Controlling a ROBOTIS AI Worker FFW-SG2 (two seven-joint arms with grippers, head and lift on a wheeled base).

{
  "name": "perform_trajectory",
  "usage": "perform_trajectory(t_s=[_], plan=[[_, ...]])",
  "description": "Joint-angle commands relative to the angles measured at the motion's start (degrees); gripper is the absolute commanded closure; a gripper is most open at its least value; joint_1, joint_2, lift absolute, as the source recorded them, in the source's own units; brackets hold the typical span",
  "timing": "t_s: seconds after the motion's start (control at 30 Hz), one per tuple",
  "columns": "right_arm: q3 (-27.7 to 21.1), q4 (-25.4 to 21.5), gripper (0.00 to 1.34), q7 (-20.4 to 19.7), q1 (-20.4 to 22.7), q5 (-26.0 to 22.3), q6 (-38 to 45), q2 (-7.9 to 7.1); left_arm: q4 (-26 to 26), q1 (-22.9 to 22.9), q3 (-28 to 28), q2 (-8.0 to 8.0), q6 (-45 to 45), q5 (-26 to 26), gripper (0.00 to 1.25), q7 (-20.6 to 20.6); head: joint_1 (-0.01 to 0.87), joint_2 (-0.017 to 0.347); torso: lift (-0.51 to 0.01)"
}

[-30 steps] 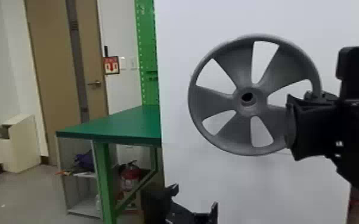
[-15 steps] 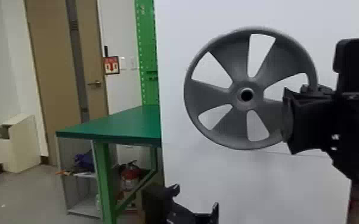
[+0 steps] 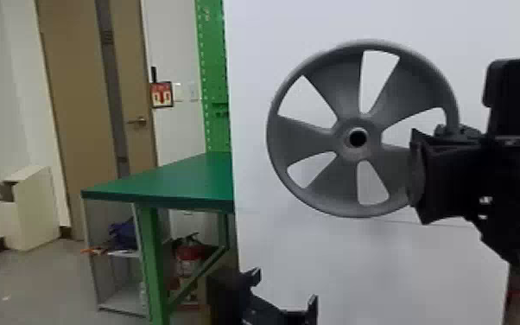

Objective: Hold the wheel and insert it

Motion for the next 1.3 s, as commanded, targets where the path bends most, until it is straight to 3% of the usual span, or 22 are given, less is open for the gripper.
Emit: perform_trajectory(t_s=[0.0,0.67,1.27], plan=[[-0.16,0.00,1.08,0.00,-0.03,0.15,-0.04,0.05,0.00,0.02,-0.14,0.18,0.26,0.07,0.09,0.13,0.176,0.344,-0.488],[-0.77,1.58,1.08,0.00,-1.09,1.56,-0.13,0.05,0.44,-0.77,-1.37,0.35,0.26,0.25,0.09,0.22,0.176,0.345,-0.488],[-2.00,4.74,1.08,-0.97,-3.37,-1.34,0.40,0.05,0.79,-1.03,-1.98,0.88,0.26,0.25,0.09,0.22,0.176,0.345,-0.488]])
